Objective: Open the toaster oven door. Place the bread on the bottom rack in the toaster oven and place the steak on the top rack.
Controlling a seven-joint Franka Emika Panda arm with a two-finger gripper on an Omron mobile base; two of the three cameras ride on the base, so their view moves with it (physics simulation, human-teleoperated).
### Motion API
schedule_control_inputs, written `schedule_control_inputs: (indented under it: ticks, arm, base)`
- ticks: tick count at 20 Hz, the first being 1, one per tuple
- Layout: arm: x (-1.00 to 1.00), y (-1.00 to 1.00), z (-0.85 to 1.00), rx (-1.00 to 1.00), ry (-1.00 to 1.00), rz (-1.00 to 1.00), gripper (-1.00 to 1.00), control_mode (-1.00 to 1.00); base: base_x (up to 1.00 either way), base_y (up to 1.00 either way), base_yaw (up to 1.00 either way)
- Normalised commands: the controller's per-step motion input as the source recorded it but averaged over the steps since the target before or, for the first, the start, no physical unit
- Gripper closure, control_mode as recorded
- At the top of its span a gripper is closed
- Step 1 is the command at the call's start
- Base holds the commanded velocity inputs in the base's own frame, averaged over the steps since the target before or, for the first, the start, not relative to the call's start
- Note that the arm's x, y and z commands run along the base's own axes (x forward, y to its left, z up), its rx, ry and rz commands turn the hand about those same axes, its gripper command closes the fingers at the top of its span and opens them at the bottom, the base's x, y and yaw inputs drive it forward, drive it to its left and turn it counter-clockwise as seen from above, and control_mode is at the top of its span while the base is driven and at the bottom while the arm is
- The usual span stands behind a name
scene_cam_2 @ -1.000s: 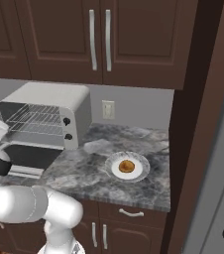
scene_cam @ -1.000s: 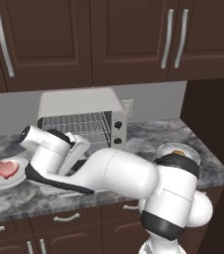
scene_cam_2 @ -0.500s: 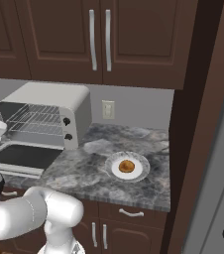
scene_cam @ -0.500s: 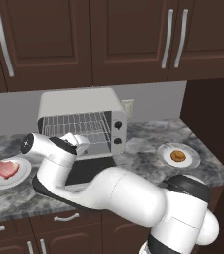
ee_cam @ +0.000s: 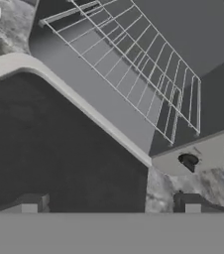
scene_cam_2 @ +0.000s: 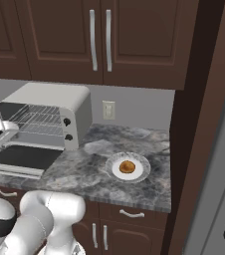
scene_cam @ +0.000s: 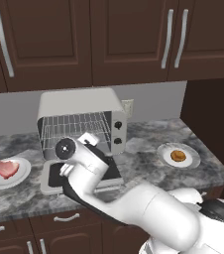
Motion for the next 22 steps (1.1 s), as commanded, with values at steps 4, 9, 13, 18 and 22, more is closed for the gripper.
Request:
schedule_control_inputs:
  ticks: [4, 9, 13, 18, 22]
  arm:
    - [0.22, -0.07, -0.13, 0.01, -0.09, 0.05, -1.00, -1.00]
    - [0.19, 0.07, 0.00, 0.00, 0.04, -0.23, -1.00, -1.00]
    - [0.15, 0.03, 0.00, 0.07, 0.10, -0.27, -1.00, -1.00]
    - [0.05, 0.00, 0.02, 0.11, 0.03, -0.06, -1.00, -1.00]
    - [0.00, 0.00, -0.05, 0.07, -0.08, 0.03, -1.00, -1.00]
  base:
    - [0.00, 0.00, 0.00]
    - [0.00, 0.00, 0.00]
    - [0.00, 0.00, 0.00]
    - [0.00, 0.00, 0.00]
    - [0.00, 0.00, 0.00]
